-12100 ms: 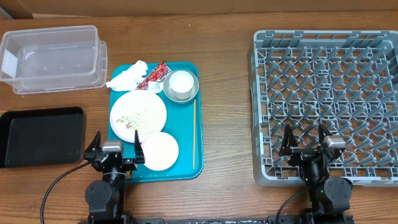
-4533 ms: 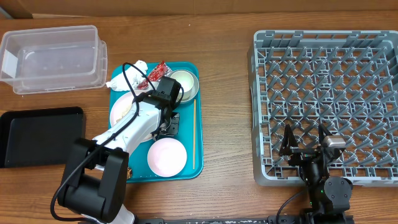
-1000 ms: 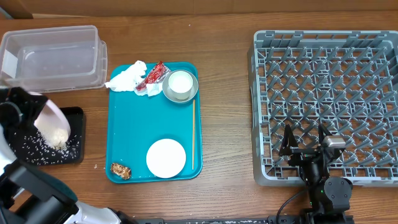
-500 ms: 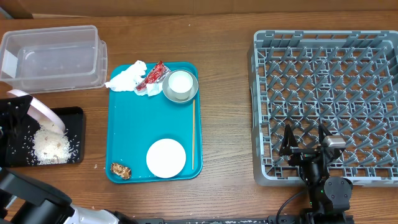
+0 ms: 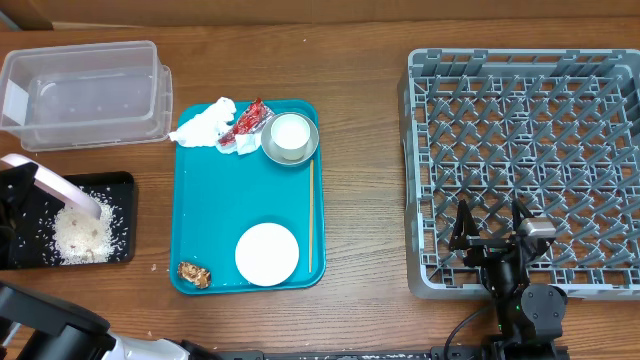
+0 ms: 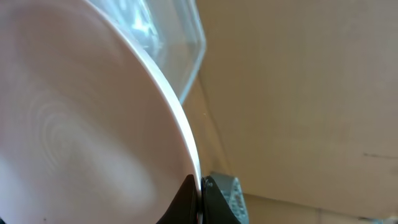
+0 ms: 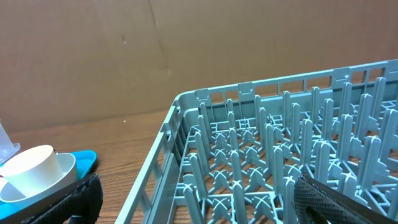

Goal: Sort waste into correct bins and load items into the dishwasher
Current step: 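Tilt the plate over the black tray to dump the rice, then return the emptied plate to the teal tray with the left gripper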

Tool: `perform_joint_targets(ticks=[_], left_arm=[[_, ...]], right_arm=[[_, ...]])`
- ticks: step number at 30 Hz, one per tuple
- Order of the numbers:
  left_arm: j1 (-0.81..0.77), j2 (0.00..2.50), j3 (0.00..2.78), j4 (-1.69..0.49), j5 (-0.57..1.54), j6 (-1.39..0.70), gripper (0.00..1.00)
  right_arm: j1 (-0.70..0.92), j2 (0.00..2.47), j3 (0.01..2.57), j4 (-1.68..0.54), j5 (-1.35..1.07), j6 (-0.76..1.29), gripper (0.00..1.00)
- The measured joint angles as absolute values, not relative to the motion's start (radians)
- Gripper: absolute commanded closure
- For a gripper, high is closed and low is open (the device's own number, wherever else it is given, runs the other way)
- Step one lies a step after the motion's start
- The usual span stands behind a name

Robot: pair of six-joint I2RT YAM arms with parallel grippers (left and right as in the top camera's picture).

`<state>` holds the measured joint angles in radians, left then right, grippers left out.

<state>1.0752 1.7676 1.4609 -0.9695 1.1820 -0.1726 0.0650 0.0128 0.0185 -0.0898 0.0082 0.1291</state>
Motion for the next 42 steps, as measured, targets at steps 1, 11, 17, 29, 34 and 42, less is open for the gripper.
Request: perform_joint_targets(ticks=[1,11,17,29,34,42], left_arm=[[1.075,1.768,1.461,-0.973,1.203,-0.159,0.95],[1.089,1.768,1.461,-1.108,1.335,-0.002,0.96],[1.128,1.768,1.46,-1.175,1.295,0.011,0.96],[1.052,1.754,1.466,-1.342,1.2,0.019,0.96],[0.879,1.654,1.506,-1.415,1.038,0.036,0.96],[0.401,1.482,1.531,-1.398,0.666,-0.016,0.96]], right_arm=[[0.065,0.013,0.019,-0.09,0.008,0.129,0.0],[0.065,0.013,0.019,-0.089,0.009,0.13,0.0],[0.065,0.013,0.019,-0.089,0.008,0.13,0.0],[0.065,0.013,0.019,-0.089,0.009,0.13,0.0],[0.065,0.013,0.019,-0.089,0.008,0.129,0.0],[0.065,0.013,0.019,-0.089,0.009,0.13,0.0]])
